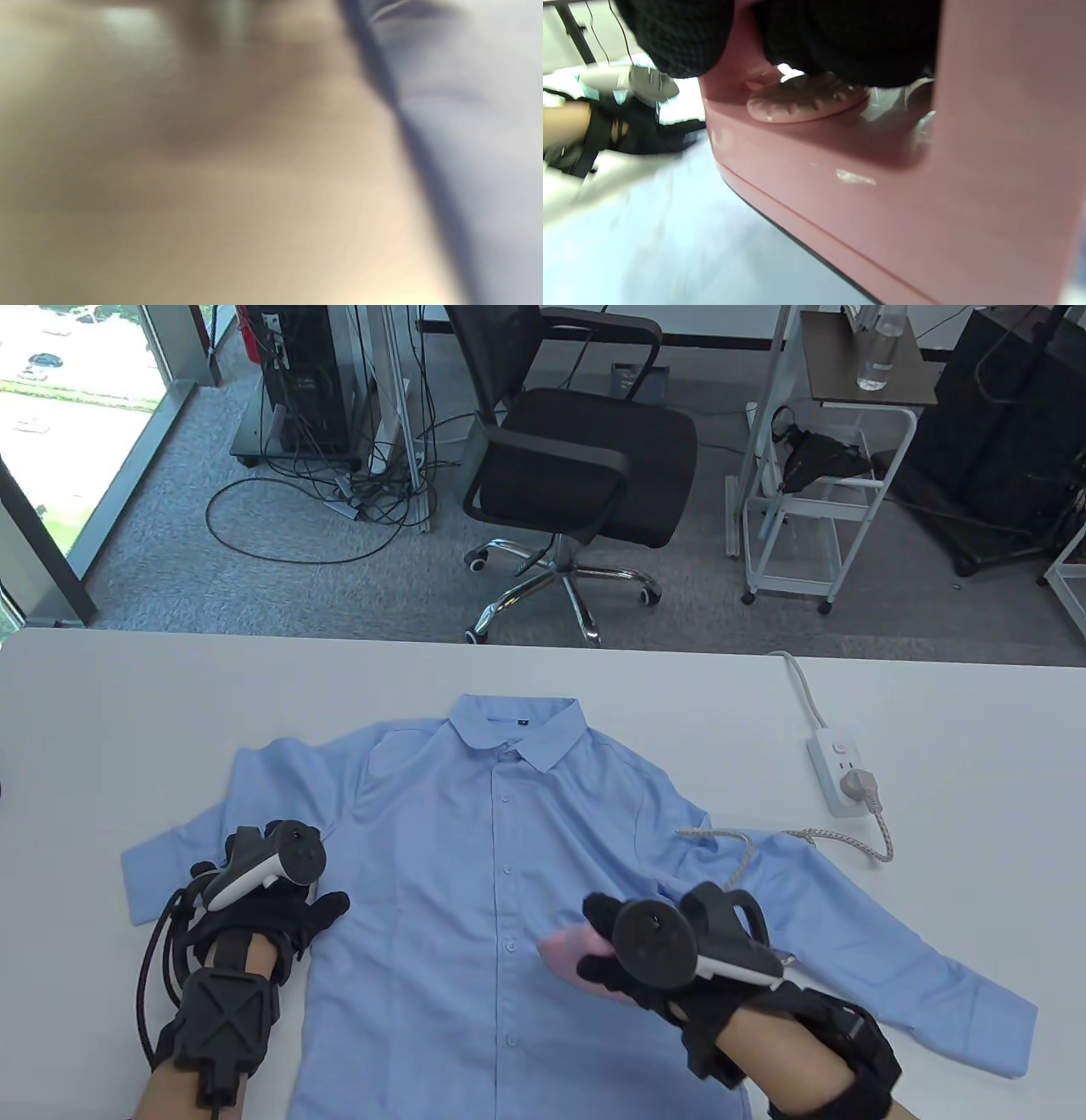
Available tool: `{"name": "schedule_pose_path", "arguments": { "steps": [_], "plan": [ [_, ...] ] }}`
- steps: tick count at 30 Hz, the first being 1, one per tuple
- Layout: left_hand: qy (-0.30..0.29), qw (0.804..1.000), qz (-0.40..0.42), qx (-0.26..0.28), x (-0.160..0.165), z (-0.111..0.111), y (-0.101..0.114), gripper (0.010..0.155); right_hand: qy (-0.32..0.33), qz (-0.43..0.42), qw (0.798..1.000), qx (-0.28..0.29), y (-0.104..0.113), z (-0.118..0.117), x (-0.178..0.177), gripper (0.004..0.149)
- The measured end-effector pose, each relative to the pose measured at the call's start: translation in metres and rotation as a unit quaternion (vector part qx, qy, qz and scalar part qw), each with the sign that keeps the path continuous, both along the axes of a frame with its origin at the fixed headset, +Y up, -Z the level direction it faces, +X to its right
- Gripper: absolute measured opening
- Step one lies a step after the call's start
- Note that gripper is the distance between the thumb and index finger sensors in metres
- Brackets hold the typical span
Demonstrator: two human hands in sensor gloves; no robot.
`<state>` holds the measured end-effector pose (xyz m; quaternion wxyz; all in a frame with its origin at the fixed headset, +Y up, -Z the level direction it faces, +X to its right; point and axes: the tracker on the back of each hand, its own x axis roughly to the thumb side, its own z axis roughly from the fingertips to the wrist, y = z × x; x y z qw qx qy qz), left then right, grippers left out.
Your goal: Iron long-sleeve shirt with electric iron on table
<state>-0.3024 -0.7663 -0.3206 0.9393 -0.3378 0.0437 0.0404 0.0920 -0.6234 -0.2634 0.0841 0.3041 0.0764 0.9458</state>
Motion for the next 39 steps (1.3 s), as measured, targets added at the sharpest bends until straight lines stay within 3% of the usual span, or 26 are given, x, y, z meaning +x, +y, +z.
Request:
{"name": "schedule_pose_path", "arguments": {
  "steps": [2, 5, 12, 20, 28, 30, 32, 35, 37, 38, 39],
  "plan": [
    [-0.01, 1.0, 0.001, -0.006, -0.006, 0.003, -0.006, 0.096, -0.005, -0.033, 0.999, 0.018, 0.018, -0.03, -0.025, 0.067],
    [-0.013, 1.0, 0.012, -0.014, -0.008, 0.005, -0.016, 0.096, -0.014, -0.065, 0.998, 0.011, 0.025, -0.066, -0.058, 0.068],
    [-0.012, 1.0, 0.023, -0.003, -0.008, 0.01, -0.03, 0.094, -0.023, -0.054, 0.998, 0.005, -0.002, -0.116, -0.125, 0.07],
    [-0.011, 0.999, 0.032, 0.004, -0.009, 0.011, -0.032, 0.094, -0.048, -0.044, 0.998, -0.007, -0.048, -0.147, -0.175, 0.071],
    [-0.006, 0.999, 0.047, 0.0, -0.009, 0.012, -0.033, 0.094, -0.081, -0.005, 0.997, -0.019, -0.088, -0.17, -0.191, 0.069],
    [-0.007, 0.999, 0.049, 0.0, -0.01, 0.012, -0.033, 0.094, -0.082, 0.01, 0.997, -0.007, -0.09, -0.171, -0.196, 0.069],
    [-0.006, 0.999, 0.051, -0.002, -0.01, 0.011, -0.031, 0.095, -0.078, 0.045, 0.995, -0.041, -0.09, -0.173, -0.2, 0.069],
    [-0.001, 0.998, 0.058, -0.006, -0.011, 0.005, -0.02, 0.095, -0.063, 0.029, 0.996, -0.055, -0.091, -0.172, -0.199, 0.069],
    [0.015, 0.995, 0.067, 0.074, -0.015, -0.001, -0.009, 0.092, -0.049, 0.033, 0.997, -0.055, -0.091, -0.169, -0.198, 0.069],
    [0.005, 0.989, 0.073, 0.129, -0.013, -0.004, -0.006, 0.086, -0.044, 0.033, 0.997, -0.05, -0.092, -0.167, -0.199, 0.069],
    [-0.017, 0.987, 0.064, 0.147, -0.011, -0.006, -0.005, 0.079, -0.039, 0.034, 0.997, -0.049, -0.092, -0.165, -0.199, 0.069]
  ]
}}
